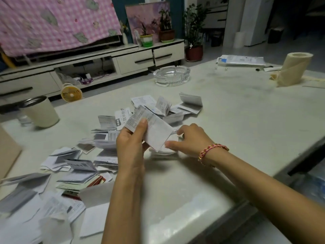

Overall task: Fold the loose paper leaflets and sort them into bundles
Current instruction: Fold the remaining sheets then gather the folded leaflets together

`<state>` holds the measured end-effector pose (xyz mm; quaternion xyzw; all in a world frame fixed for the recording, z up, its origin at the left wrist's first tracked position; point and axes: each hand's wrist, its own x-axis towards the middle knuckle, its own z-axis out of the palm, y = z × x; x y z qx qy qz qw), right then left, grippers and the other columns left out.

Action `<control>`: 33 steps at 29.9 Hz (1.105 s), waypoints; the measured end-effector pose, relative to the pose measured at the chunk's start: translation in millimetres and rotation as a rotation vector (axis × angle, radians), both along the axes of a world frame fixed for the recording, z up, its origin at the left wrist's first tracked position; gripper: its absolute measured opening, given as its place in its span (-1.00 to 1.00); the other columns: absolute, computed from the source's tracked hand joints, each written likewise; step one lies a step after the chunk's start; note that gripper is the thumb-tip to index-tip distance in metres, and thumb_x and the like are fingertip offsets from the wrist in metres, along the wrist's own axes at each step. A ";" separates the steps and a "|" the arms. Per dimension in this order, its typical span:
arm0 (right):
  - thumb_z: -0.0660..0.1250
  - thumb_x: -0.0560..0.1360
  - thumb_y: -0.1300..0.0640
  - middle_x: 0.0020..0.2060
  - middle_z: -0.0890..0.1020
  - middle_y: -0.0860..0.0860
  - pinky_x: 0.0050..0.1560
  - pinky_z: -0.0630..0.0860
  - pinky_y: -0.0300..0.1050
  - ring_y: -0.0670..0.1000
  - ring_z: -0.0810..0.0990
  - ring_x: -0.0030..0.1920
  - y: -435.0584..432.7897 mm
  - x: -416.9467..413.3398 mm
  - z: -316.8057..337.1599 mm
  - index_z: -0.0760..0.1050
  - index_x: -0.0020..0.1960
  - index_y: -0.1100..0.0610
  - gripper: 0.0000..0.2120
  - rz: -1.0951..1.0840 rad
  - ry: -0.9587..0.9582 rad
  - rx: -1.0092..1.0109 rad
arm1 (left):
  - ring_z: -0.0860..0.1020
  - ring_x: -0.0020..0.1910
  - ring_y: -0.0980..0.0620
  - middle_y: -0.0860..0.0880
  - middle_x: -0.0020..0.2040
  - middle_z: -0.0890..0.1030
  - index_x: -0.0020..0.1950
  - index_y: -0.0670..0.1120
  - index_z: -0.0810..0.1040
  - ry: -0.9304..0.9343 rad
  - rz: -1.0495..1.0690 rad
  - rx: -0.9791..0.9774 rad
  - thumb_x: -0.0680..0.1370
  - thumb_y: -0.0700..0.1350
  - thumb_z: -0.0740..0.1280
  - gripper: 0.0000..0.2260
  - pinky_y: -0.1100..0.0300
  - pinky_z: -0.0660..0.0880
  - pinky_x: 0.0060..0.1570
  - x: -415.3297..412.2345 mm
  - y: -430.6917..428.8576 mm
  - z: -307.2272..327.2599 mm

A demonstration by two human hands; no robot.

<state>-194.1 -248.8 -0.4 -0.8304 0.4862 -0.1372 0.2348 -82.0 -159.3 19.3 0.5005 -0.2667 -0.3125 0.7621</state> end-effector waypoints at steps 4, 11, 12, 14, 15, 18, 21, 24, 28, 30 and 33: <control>0.49 0.27 -0.19 0.23 0.36 0.15 0.19 0.36 -0.04 0.15 0.33 0.26 0.7 10.9 -3.4 0.33 0.29 0.16 -0.25 0.015 0.157 0.002 | 0.60 -0.33 0.25 0.06 -0.22 0.64 -0.05 -0.09 0.58 -0.154 0.011 0.092 0.53 -0.21 0.32 -0.93 0.34 0.55 -0.33 4.2 -0.5 -8.4; 0.34 0.48 0.17 -0.18 0.52 0.10 -0.31 0.36 -0.18 0.02 0.46 -0.21 -3.7 16.4 9.0 0.37 -0.13 0.15 -0.85 0.189 -0.189 0.237 | 0.58 -0.18 0.16 -0.01 -0.09 0.63 -0.06 -0.08 0.56 -0.225 0.005 0.189 0.54 -0.27 0.30 -0.89 0.39 0.48 -0.22 9.8 -11.3 -19.6; 0.33 0.48 0.22 -0.25 0.52 0.11 -0.36 0.37 -0.21 -0.01 0.45 -0.30 -7.2 15.2 17.5 0.42 -0.13 0.21 -0.91 0.222 -0.273 0.355 | 0.57 -0.11 0.10 -0.05 -0.02 0.62 0.00 -0.09 0.55 -0.229 0.002 0.196 0.55 -0.27 0.28 -0.89 0.34 0.48 -0.15 11.1 -13.5 -20.9; 0.33 0.47 0.32 -0.30 0.47 0.14 -0.41 0.39 -0.24 -0.01 0.41 -0.36 -19.0 11.0 33.8 0.45 -0.10 0.36 -0.90 0.257 -0.352 0.519 | 0.57 -0.07 0.09 -0.04 0.01 0.62 0.05 -0.07 0.54 -0.231 -0.025 0.205 0.56 -0.25 0.26 -0.87 0.31 0.50 -0.08 9.4 -16.1 -23.3; 0.34 0.46 0.34 -0.30 0.45 0.14 -0.44 0.41 -0.26 0.00 0.41 -0.36 -25.4 9.8 41.9 0.44 -0.10 0.37 -0.89 0.246 -0.354 0.546 | 0.58 -0.10 0.14 0.00 -0.01 0.63 0.05 -0.05 0.53 -0.238 -0.033 0.203 0.57 -0.24 0.27 -0.87 0.34 0.51 -0.10 6.6 -18.5 -22.8; 0.35 0.44 0.36 -0.45 0.41 0.07 -0.52 0.44 -0.30 -0.08 0.38 -0.51 -33.2 8.2 51.9 0.40 -0.28 0.21 -0.81 0.210 -0.357 0.548 | 0.58 -0.10 0.17 -0.02 0.01 0.62 0.16 -0.06 0.42 -0.200 0.033 0.161 0.54 -0.24 0.32 -0.77 0.40 0.52 -0.15 -3.8 -27.8 -22.8; 0.35 0.47 0.30 -0.45 0.43 0.03 -0.51 0.43 -0.30 -0.12 0.40 -0.52 -32.0 10.4 43.6 0.41 -0.25 0.17 -0.83 0.221 -0.394 0.549 | 0.61 -0.11 0.11 -0.09 0.05 0.62 0.31 -0.14 0.35 0.081 -0.001 0.093 0.51 -0.27 0.34 -0.61 0.30 0.57 -0.10 -13.1 -28.8 -28.0; 0.32 0.52 0.16 -0.36 0.49 0.03 -0.42 0.43 -0.29 -0.06 0.45 -0.38 -41.9 12.1 48.9 0.45 -0.26 0.13 -0.82 0.205 -0.348 0.479 | 0.63 -0.13 0.11 -0.12 0.09 0.61 0.23 -0.18 0.48 0.308 -0.139 0.038 0.54 -0.29 0.25 -0.74 0.20 0.56 -0.02 -20.4 -40.6 -27.4; 0.33 0.50 0.17 -0.26 0.58 0.00 -0.25 0.50 -0.34 -0.04 0.52 -0.22 -70.3 3.2 51.3 0.60 -0.14 0.17 -0.90 -0.001 -0.597 0.214 | 0.63 -0.21 0.12 -0.13 0.08 0.60 0.19 -0.19 0.49 0.494 -0.134 0.006 0.56 -0.33 0.21 -0.77 0.20 0.57 -0.11 -8.4 -54.8 -18.7; 0.32 0.42 0.18 0.03 0.57 0.06 0.15 0.43 -0.18 0.06 0.48 0.11 -97.6 -2.6 41.1 0.61 -0.16 0.03 -0.89 -0.206 -0.536 -0.093 | 0.64 -0.24 0.13 -0.06 -0.04 0.66 0.08 -0.15 0.54 0.484 -0.159 0.025 0.55 -0.33 0.22 -0.82 0.20 0.58 -0.17 -0.9 -63.8 -18.4; 0.25 0.43 0.29 0.33 0.42 0.05 0.33 0.17 -0.11 0.10 0.27 0.38 -111.9 -4.6 22.1 0.65 -0.06 0.01 -0.73 -0.208 -0.228 -0.148 | 0.66 -0.24 0.13 0.01 -0.17 0.70 0.00 -0.10 0.56 0.467 -0.191 0.026 0.55 -0.31 0.23 -0.83 0.16 0.61 -0.19 2.7 -63.5 -14.2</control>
